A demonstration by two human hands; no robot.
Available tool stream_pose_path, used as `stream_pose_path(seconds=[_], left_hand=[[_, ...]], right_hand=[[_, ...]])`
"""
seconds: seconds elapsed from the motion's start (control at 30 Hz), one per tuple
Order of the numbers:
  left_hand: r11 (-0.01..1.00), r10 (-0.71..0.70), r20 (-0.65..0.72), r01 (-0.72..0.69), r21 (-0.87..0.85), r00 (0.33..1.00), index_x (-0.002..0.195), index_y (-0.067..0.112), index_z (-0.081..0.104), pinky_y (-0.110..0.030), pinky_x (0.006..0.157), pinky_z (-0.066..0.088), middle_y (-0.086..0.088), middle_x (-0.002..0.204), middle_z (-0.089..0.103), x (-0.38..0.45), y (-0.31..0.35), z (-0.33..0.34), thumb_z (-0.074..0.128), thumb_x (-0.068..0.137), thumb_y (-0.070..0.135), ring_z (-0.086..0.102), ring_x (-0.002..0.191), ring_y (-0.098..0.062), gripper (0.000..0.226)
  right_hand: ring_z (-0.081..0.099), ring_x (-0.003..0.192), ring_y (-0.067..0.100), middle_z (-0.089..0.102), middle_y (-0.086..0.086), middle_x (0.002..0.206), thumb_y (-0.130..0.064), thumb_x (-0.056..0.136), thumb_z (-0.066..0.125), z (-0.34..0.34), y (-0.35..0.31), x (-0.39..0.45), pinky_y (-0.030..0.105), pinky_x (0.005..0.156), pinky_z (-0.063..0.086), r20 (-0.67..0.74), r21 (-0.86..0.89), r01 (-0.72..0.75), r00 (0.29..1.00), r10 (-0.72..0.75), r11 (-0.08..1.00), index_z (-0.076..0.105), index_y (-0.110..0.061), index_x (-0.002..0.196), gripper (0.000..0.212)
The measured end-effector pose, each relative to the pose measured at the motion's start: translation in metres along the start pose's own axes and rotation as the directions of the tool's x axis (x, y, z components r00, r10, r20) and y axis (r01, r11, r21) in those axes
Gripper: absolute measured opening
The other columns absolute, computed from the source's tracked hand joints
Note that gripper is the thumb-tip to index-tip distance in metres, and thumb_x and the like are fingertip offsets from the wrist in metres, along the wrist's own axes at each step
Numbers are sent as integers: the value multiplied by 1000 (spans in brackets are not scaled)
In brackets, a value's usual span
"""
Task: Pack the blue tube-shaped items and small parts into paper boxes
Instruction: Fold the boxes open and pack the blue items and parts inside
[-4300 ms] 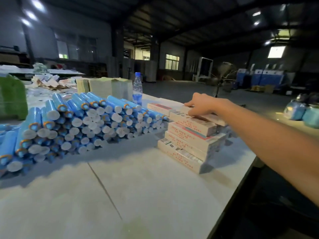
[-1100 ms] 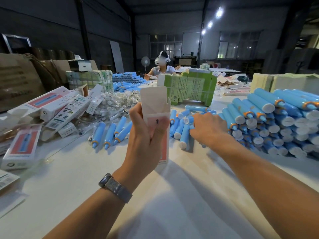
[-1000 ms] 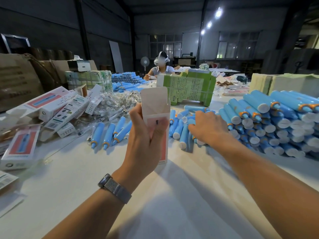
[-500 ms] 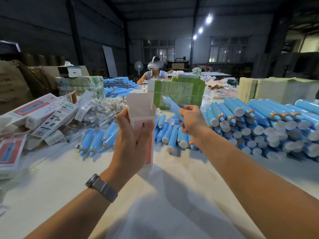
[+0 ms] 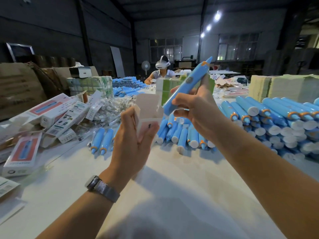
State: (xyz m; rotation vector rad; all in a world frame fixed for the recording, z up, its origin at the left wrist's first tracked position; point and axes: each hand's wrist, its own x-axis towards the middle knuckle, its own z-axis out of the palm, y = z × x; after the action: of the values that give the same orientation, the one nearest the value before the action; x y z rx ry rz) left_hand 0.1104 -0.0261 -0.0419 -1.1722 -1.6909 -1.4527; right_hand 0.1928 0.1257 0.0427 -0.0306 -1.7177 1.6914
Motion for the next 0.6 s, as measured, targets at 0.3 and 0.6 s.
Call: stream_pose_path(seconds=[0.3, 0.6], left_hand=[[1000, -7, -82, 9, 25, 997, 119, 25, 36, -32, 57, 49, 8, 94, 62, -2, -6, 0, 64, 90, 32, 58, 71, -11, 41], [999, -1, -98, 6, 43, 995, 116, 25, 37, -26, 54, 47, 28, 86, 58, -1, -8, 3, 69, 88, 32, 59, 69, -8, 43]], right_hand=[[68, 72, 20, 66, -16, 71, -17, 98, 51, -1, -14, -1, 45, 64, 59, 1, 95, 160, 987, -161, 983, 51, -18, 105, 7], [66, 80, 19, 59, 0, 88, -9, 90, 58, 9, -21, -13, 38, 58, 57, 22, 163, 270, 961, -277, 949, 51, -13, 102, 15]])
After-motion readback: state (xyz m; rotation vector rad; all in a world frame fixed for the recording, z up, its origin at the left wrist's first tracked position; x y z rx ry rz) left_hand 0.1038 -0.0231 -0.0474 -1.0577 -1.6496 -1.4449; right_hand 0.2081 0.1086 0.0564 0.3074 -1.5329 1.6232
